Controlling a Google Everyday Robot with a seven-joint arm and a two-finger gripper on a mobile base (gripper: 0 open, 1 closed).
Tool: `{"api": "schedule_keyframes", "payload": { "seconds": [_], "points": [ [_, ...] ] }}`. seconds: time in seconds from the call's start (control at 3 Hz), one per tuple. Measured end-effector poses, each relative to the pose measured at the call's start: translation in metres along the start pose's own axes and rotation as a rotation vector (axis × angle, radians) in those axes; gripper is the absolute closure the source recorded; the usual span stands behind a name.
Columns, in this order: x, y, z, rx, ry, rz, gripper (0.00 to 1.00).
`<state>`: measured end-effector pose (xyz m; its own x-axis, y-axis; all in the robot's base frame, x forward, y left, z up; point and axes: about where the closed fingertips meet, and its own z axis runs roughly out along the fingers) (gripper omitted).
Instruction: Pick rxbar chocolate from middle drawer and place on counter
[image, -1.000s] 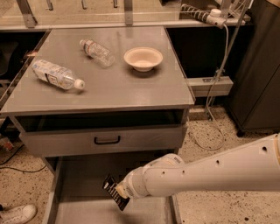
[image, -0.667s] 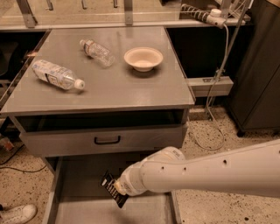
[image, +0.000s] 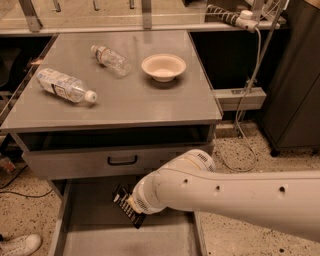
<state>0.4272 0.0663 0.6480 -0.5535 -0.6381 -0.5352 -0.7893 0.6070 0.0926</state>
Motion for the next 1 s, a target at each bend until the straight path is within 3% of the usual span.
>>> {"api": "schedule_keyframes", "payload": {
  "seconds": [0.33,1.0],
  "points": [
    [0.0,0.0,0.0,0.0,0.0,0.0,1.0],
    [-0.037,-0.017,-0.078,0.11,-0.047,-0.018,1.0]
  ]
}}
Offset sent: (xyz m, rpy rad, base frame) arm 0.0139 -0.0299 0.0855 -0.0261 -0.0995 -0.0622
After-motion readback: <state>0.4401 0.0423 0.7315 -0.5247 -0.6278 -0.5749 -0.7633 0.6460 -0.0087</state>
